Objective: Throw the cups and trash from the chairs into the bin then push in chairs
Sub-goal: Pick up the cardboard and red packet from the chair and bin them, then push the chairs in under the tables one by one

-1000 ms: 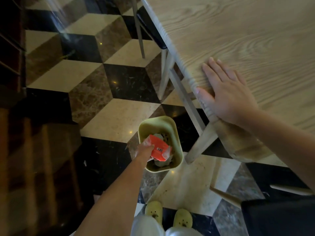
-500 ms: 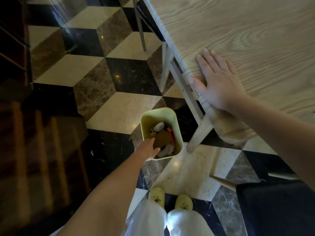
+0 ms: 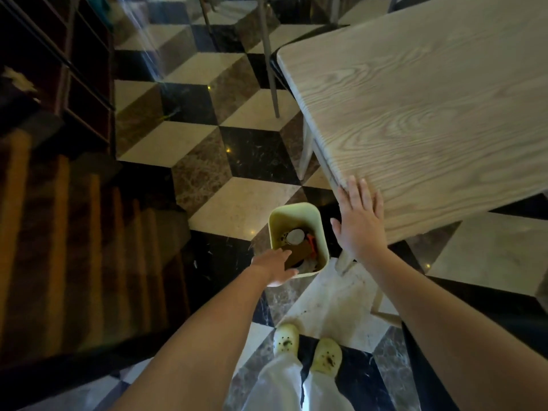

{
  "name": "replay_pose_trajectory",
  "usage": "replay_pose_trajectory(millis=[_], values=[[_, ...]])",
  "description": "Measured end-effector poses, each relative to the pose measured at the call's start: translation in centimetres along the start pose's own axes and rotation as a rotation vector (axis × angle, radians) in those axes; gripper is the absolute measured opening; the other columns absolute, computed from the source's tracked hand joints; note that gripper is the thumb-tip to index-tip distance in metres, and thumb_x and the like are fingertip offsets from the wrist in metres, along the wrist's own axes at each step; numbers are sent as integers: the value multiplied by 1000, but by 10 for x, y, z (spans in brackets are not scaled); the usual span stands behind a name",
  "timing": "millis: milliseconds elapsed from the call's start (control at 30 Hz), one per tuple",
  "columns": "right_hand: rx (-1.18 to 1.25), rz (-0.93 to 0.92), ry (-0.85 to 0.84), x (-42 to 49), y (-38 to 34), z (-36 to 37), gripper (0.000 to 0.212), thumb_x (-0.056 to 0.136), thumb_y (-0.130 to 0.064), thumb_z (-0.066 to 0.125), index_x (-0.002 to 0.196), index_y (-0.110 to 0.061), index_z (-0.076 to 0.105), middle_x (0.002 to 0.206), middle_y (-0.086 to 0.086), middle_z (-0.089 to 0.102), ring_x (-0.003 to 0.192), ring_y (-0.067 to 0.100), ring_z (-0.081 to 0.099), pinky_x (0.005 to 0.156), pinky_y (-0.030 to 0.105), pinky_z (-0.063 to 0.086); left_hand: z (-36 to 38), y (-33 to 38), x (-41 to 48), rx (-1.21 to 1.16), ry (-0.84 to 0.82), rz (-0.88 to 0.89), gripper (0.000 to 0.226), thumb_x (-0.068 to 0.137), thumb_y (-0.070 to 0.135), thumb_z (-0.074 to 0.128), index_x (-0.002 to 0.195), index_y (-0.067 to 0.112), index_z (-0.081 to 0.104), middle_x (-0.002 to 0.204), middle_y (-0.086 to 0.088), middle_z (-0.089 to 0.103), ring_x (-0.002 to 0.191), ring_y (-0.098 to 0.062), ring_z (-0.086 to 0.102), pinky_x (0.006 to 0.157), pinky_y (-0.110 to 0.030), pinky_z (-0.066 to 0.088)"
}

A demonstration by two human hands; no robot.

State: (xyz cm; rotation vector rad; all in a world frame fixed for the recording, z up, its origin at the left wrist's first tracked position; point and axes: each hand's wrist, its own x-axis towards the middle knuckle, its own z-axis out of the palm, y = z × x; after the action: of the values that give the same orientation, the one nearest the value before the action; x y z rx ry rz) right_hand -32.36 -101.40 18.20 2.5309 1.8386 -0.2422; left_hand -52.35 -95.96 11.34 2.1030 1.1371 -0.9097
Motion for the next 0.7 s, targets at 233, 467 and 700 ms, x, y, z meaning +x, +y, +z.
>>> replay_pose_trajectory(millis=[233,467,700], values=[[-81,-68,-6,-51,-4,2,66,97,-38,37,152,-13,9,161,10,-5,148,29,-8,119,53,4,16,7,-37,-34,69,-38,71,91,62,36,150,29,13,159,-2,18,144,-30,18,108,-58,25],[-72,-115,-142,-130,-7,31,80,93,-53,39,152,-17,1,162,6,-2,148,26,-5,118,51,0,51,16,-70,29,106,-17,66,94,55,33,151,30,10,162,0,6,148,-27,2,113,-58,14],[147,81,-500,-255,-20,78,99,83,-71,41,150,-22,-13,161,3,-13,147,29,-9,115,56,-3,117,20,-124,101,58,37,65,96,52,34,151,30,8,162,0,2,148,-27,0,113,-60,8]])
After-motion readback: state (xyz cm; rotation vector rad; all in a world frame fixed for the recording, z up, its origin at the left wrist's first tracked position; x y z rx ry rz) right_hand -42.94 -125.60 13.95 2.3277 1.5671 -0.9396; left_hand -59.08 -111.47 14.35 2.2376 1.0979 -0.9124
